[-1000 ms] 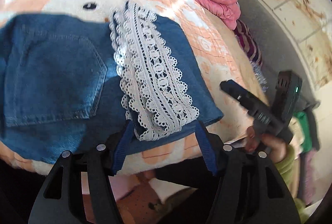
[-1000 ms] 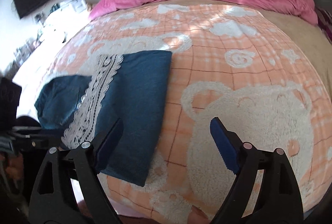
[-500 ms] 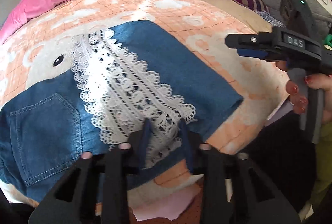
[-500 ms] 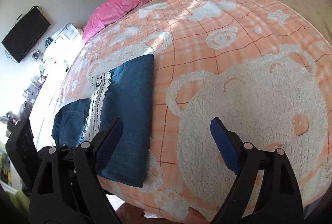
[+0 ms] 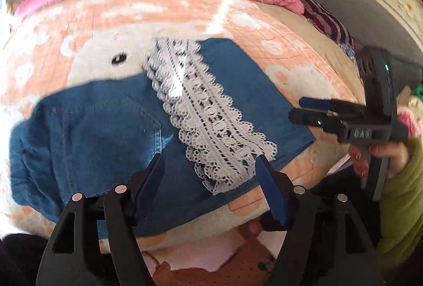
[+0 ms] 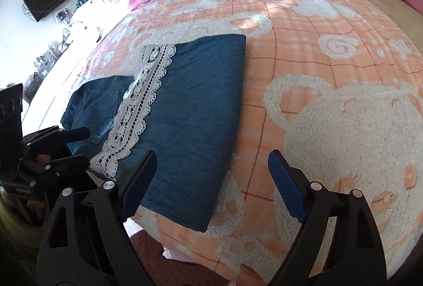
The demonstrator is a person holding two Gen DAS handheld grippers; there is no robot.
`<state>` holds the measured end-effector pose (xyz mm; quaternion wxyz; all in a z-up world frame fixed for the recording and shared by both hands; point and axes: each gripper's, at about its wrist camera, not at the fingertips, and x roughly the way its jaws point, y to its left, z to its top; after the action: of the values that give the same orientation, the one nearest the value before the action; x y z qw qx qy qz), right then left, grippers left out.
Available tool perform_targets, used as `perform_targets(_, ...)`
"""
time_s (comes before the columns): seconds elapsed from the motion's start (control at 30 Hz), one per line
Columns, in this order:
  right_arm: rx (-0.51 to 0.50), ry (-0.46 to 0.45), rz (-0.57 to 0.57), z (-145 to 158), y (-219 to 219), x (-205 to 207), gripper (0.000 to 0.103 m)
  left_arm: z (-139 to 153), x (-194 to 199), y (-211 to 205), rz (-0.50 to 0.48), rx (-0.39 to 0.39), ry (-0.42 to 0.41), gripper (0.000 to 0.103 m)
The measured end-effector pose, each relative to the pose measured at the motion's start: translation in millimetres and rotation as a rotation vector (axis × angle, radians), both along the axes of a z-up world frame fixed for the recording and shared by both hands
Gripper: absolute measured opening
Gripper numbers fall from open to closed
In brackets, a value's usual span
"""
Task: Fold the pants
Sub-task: 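Lay the folded lace edge flat and open both grippers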
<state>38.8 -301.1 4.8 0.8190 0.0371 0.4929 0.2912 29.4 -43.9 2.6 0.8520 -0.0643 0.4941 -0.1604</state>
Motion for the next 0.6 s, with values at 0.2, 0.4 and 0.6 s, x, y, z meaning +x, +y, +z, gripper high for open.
perform_targets(0.2,-0.021,0.005,0.037,-4.4,5.5,-3.3,0.07,-30.8,19.9,11.3,0.095,-0.186,0.156,0.069)
perform_targets(0.4,-0.093,-0.032,0.134,-8.7,24.1,-11.9,0.045,-35.5,17.1,-6.9,0.052,-0.133,0.13,0.032)
perform_targets(0.6,-0.129,-0.058,0.174,-5.3,23.9,-21.1,0.024,-26.5,1.2,-13.8,0.003,-0.05,0.103,0.025)
